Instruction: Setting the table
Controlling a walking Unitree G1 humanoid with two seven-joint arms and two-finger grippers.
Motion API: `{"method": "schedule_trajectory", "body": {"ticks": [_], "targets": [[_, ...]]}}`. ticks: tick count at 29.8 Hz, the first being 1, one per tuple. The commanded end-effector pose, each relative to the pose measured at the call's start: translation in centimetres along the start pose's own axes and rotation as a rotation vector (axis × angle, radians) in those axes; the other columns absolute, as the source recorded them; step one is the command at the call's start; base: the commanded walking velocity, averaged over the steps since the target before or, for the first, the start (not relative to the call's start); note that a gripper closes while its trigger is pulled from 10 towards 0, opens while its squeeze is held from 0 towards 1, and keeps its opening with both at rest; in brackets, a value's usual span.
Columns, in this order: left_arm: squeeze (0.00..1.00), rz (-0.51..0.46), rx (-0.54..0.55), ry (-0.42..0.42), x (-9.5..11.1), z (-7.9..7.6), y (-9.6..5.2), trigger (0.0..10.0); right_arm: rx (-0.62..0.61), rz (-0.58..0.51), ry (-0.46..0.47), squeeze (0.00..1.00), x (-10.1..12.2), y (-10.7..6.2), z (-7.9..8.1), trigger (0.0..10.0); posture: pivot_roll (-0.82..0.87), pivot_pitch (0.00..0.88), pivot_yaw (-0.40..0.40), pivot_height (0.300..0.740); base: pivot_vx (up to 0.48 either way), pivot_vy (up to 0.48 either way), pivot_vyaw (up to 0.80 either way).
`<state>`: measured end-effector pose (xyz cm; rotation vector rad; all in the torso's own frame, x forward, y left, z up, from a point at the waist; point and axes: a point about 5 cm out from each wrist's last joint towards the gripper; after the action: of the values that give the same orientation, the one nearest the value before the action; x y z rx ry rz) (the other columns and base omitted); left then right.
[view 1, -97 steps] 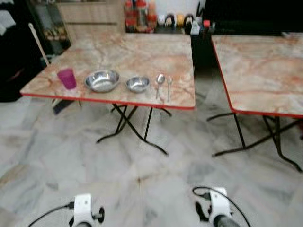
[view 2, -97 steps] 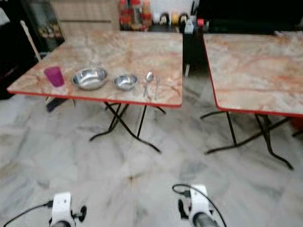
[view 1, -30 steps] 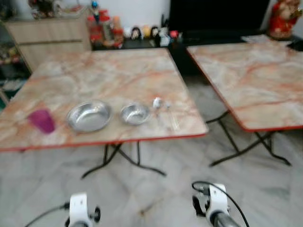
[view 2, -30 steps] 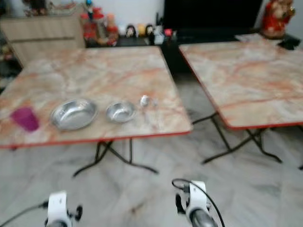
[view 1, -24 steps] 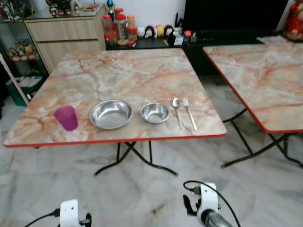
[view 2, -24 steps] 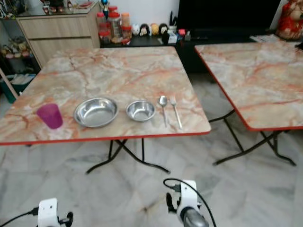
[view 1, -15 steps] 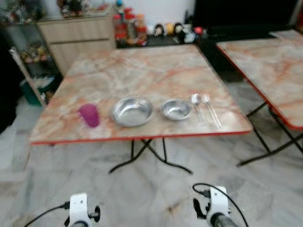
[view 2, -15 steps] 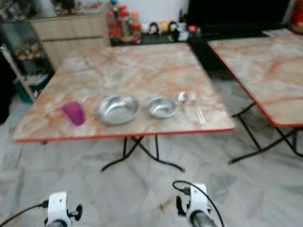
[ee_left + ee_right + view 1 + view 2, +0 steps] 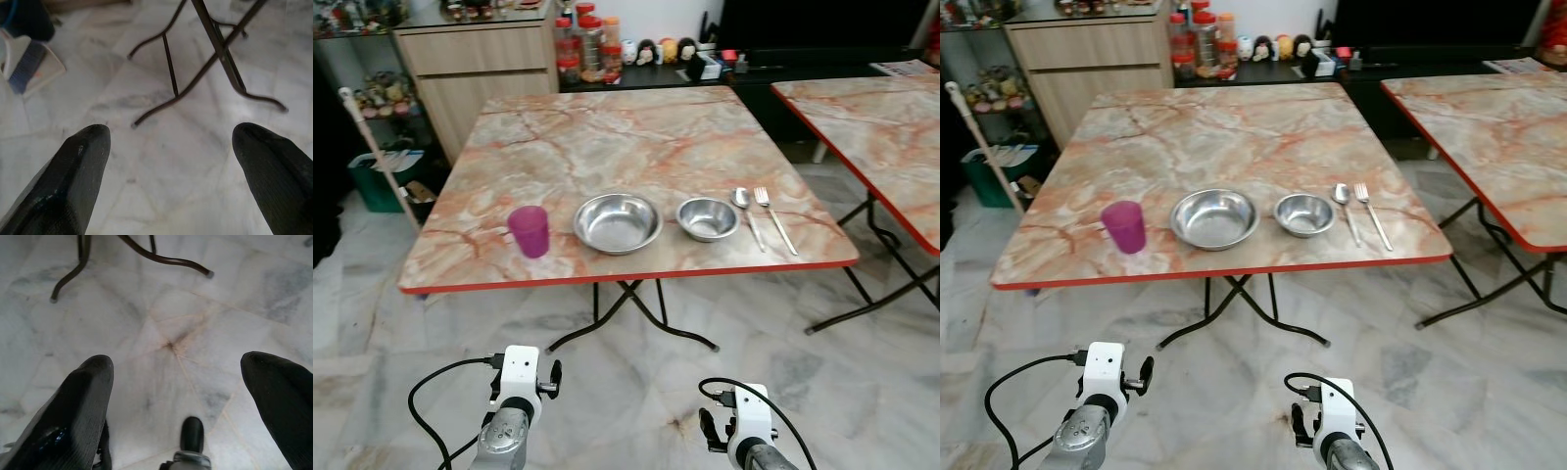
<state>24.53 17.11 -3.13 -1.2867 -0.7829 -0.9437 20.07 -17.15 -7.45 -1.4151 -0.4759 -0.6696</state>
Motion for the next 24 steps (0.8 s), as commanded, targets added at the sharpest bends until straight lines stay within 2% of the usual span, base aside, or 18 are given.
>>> {"method": "schedule_trajectory", "body": {"ticks": [1, 5, 8, 12, 24], "targets": [[0.00, 0.069, 0.019, 0.040, -1.2, 0.6, -0.3, 10.0, 0.003, -0.007, -0.009, 0.00, 0.1, 0.0, 0.1, 10.0, 0.09, 0.000, 0.019, 0.740, 0.000, 0.000, 0.00], [0.00, 0.132, 0.062, 0.086, -2.7, 1.8, -1.1, 10.0, -0.002, -0.018, -0.036, 0.00, 0.4, 0.0, -0.1, 10.0, 0.08, 0.000, 0.019, 0.740, 0.000, 0.000, 0.00], [0.00, 0.139, 0.088, 0.090, -3.0, 2.3, -1.3, 10.0, -0.007, -0.018, -0.044, 0.00, 0.5, 0.0, -0.4, 10.0, 0.08, 0.000, 0.012, 0.740, 0.000, -0.335, 0.67], [0.00, 0.137, 0.099, 0.092, -3.0, 2.3, -1.3, 10.0, -0.010, -0.013, -0.023, 0.00, 0.4, 0.0, -0.6, 10.0, 0.08, 0.000, 0.007, 0.740, 0.000, -0.385, 0.55], [0.00, 0.126, 0.127, 0.070, -2.7, 2.3, -1.2, 10.0, 0.003, -0.011, -0.049, 0.00, 0.7, 0.1, -0.4, 10.0, 0.09, 0.000, -0.013, 0.740, 0.000, -0.408, 0.00]]}}
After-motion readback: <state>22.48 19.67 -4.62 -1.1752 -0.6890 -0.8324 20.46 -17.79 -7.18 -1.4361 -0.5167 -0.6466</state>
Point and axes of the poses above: a point about 5 cm out from each wrist's last joint towards the gripper, its own y axis pointing out of the wrist towards the gripper, its own x axis along the axis of the wrist's last joint, z = x × y, and after that the axes turned 3 degrees about y, right-handed
